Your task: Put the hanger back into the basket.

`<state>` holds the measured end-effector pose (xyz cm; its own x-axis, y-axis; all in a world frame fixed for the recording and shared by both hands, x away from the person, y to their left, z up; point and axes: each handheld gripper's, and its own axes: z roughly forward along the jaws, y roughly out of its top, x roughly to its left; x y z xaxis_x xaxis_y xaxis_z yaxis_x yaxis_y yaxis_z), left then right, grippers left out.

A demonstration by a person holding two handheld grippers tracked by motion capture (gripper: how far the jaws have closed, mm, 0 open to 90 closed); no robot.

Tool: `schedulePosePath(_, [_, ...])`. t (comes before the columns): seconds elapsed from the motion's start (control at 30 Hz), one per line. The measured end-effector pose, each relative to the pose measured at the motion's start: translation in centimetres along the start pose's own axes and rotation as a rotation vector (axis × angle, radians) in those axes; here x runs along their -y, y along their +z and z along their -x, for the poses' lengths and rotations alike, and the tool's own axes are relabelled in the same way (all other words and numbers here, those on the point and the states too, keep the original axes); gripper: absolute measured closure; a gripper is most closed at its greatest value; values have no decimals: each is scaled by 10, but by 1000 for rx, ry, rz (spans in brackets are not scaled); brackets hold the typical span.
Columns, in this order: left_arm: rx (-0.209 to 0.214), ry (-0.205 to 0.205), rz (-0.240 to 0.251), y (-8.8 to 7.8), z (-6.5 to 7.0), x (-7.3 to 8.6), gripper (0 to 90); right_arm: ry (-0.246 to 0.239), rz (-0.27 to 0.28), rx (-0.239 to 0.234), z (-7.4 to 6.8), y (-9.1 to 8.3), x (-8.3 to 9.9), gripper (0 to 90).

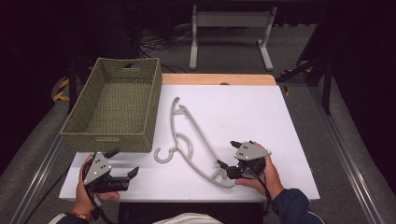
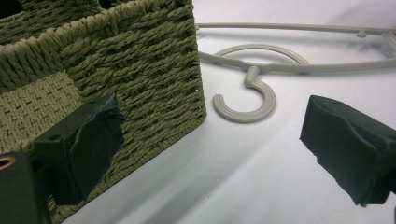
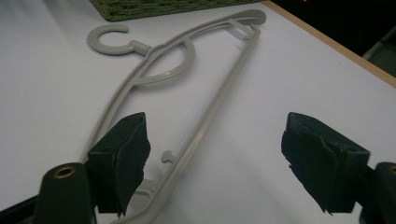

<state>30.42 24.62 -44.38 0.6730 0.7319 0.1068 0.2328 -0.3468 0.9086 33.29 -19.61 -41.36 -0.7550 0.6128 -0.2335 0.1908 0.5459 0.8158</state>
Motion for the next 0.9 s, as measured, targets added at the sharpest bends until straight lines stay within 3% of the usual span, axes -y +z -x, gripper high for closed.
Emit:
schedulePosePath(0.27, [-1,0,-3,0,-1,1,58,23,-49,-66,-9,22,-19,276])
schedulePosePath(0.5, [9,-1,-9,0,-2,2,61,-6,-109,-115,-23,49,-36,320])
schedulePosePath(0.7, [20,7,-22,2,-1,2,67,10,-188,-163,-30,72,-44,356])
schedulePosePath(0.9, [33,12,-28,4,0,1,72,10,-279,-225,-39,93,-44,452])
